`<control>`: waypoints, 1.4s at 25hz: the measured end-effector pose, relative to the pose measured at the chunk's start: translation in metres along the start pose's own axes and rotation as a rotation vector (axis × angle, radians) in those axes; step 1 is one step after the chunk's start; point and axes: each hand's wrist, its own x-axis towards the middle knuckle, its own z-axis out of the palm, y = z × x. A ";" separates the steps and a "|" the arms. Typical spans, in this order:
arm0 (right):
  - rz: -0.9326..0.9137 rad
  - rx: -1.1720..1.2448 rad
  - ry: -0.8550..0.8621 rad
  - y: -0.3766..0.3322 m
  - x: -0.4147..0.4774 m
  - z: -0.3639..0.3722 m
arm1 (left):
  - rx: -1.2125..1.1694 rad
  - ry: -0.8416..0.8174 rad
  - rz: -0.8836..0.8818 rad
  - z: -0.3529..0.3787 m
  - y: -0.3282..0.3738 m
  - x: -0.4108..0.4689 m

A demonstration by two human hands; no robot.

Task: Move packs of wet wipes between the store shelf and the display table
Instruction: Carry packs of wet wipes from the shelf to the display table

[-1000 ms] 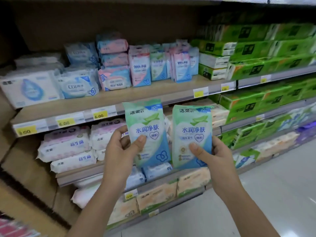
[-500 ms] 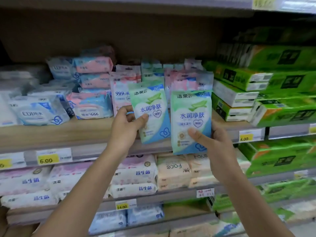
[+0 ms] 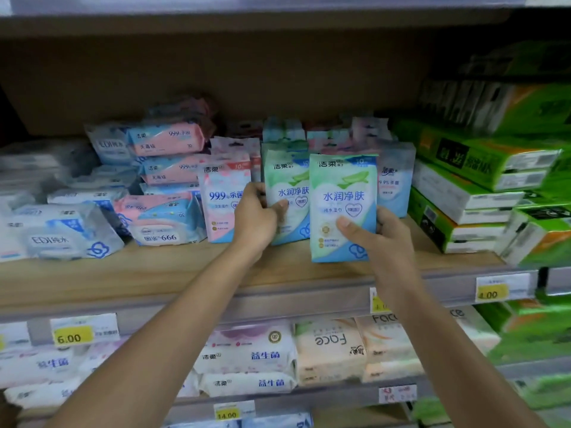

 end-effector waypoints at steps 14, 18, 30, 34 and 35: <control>0.009 -0.045 -0.085 0.012 0.018 0.031 | 0.886 0.125 0.335 -0.011 0.008 -0.010; -0.042 -0.143 -0.104 0.027 0.028 0.048 | 0.428 0.034 0.209 -0.024 -0.007 -0.026; -0.297 -1.278 -0.119 0.018 0.015 0.049 | 0.470 0.050 0.185 -0.022 -0.019 -0.035; -0.272 -1.312 -0.037 0.018 0.022 0.048 | 0.632 0.091 0.205 -0.016 -0.015 -0.025; -0.267 -1.319 -0.015 0.018 0.023 0.050 | 0.664 0.096 0.200 -0.013 -0.013 -0.020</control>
